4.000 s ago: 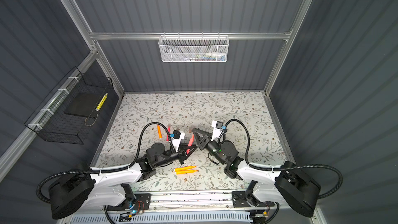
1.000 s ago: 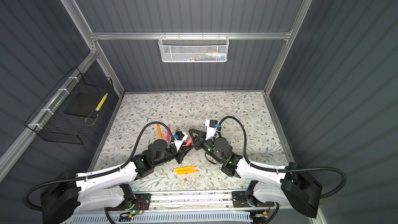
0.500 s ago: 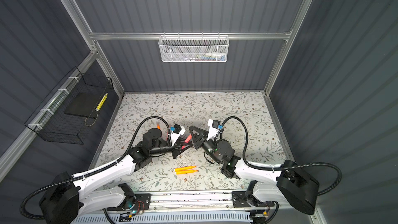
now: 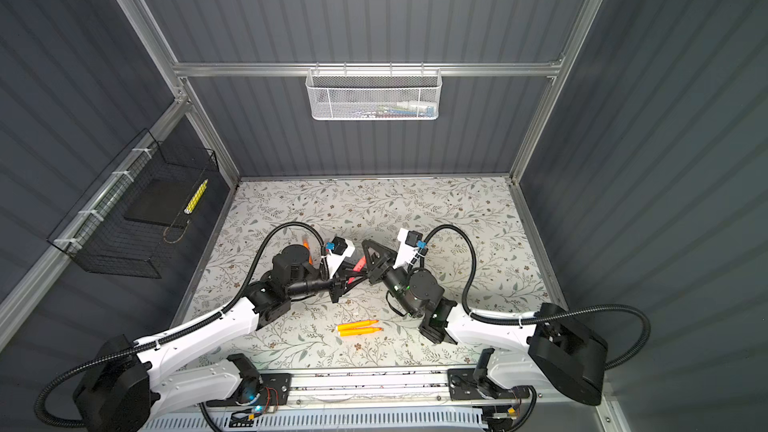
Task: Insert the pens into the pen caps
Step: 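Withdraw the right gripper while the left gripper moves the capped marker away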
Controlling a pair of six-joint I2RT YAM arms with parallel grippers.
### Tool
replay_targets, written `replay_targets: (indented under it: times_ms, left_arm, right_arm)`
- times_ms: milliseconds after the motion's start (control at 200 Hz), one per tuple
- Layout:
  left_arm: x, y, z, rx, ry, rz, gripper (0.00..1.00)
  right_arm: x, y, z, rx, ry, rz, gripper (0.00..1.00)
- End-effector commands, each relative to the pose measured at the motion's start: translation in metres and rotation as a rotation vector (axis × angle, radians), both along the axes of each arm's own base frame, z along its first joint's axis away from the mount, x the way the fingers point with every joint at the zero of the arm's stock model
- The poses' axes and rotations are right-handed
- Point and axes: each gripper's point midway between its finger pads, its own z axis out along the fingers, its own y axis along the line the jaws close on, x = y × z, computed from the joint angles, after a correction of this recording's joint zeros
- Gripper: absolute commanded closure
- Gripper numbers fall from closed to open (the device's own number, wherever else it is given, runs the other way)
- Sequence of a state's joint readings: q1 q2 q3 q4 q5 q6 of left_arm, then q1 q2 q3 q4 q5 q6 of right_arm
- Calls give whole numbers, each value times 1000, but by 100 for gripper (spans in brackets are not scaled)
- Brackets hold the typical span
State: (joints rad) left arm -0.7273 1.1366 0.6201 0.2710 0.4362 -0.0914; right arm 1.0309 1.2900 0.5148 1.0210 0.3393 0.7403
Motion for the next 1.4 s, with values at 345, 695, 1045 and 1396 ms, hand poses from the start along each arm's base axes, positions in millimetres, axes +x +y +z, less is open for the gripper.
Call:
replay_targets:
  times_ms: [345, 695, 1045, 1396]
  left_arm:
    - [94, 46, 110, -200, -282, 472, 100]
    - [75, 56, -11, -19, -7, 467, 100]
    - [71, 109, -95, 192, 139, 711, 100]
    - [85, 120, -137, 327, 218, 814, 100]
  right_arm:
    - [-67, 50, -98, -325, 202, 305, 100]
    - [-38, -8, -77, -332, 159, 76, 51]
    - [-26, -81, -93, -336, 232, -150, 35]
    - [-21, -102, -102, -371, 271, -208, 33]
